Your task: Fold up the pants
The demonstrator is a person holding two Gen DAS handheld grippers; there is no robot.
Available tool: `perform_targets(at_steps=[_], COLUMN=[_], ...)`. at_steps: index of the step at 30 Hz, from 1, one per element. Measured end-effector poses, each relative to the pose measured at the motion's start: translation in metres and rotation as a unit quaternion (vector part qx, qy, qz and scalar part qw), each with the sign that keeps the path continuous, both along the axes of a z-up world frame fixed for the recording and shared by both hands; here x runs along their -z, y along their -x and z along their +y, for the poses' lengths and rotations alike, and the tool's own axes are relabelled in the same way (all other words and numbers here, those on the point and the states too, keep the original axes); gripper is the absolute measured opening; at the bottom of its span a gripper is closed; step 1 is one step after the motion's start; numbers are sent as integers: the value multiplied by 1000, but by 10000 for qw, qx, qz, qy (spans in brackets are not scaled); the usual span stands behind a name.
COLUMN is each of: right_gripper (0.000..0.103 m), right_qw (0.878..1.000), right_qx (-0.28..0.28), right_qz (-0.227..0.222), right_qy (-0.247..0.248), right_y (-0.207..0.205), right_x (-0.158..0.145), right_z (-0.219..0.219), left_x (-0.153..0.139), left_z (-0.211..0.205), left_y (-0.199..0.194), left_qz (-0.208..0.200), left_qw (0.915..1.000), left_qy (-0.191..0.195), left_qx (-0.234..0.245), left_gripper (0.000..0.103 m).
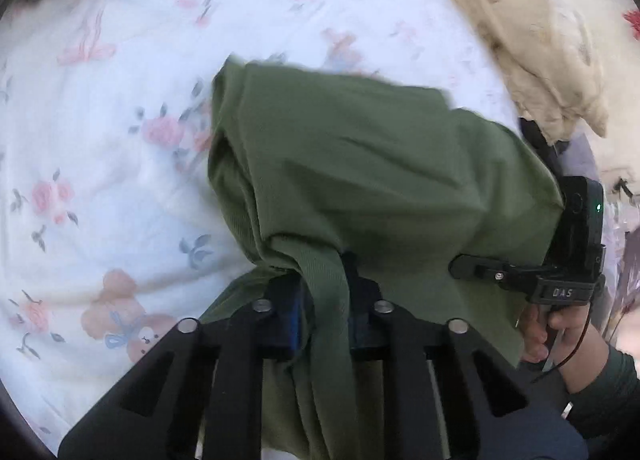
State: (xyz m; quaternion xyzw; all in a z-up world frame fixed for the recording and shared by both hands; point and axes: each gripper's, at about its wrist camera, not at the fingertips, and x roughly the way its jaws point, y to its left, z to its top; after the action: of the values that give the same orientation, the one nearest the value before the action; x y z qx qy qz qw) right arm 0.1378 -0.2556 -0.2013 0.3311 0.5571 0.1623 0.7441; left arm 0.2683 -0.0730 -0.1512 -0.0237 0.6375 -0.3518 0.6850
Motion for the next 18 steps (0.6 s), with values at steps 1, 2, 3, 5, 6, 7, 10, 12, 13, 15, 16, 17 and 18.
perform_targets(at_steps=[1,2,3,5,6,7,10,12,13,15,16,17,18], right_gripper=[29,26,25,24,24,24,24,24,24,24,24,24,24], right_qw=[9999,9997,9994,9984,9978,9966,9916,9884,9871,9844,9830,9814,9791], right_qx=[-75,-78,-46,-29,-70,-164,-439,-725,-882,-1237,-1460,-1638,-1840], right_qz=[-118,-234,-328,-530,-632,-778,-1199,-1310,-1301,-1189,-1021,-890,-768], right_qy=[28,-32,-122,-174,-197,-210,-207,-242,-295,-377,-454,-458,-390], right_y=[0,1,2,4,4,3,-12,-33,-43,-68,-81,-91,-102], right_x=[-8,-15,-21,-37,-46,-59,-89,-100,-101,-96,-88,-79,-68], right_z=[2,2,0,-3,-4,-4,-5,-4,-2,6,12,18,28], left_x=[-5,-13,-21,-49,-64,-81,-101,-100,-96,-83,-72,-63,-53], left_z=[1,4,11,22,28,35,56,74,78,93,96,101,99], left_y=[3,4,5,12,17,24,41,52,57,70,74,75,73], left_qz=[-84,-84,-79,-322,-486,-724,-1061,-1026,-988,-902,-770,-665,-601], left_qw=[9999,9998,9991,9948,9906,9841,9640,9435,9353,9142,9062,9035,9041], left_qy=[57,193,360,888,1175,1487,2071,2478,2607,2822,2842,2795,2670], left_qx=[37,-48,-196,-389,-501,-654,-1287,-1946,-2178,-2766,-3035,-3180,-3283], left_gripper=[11,10,10,10,10,10,10,10,10,11,11,12,12])
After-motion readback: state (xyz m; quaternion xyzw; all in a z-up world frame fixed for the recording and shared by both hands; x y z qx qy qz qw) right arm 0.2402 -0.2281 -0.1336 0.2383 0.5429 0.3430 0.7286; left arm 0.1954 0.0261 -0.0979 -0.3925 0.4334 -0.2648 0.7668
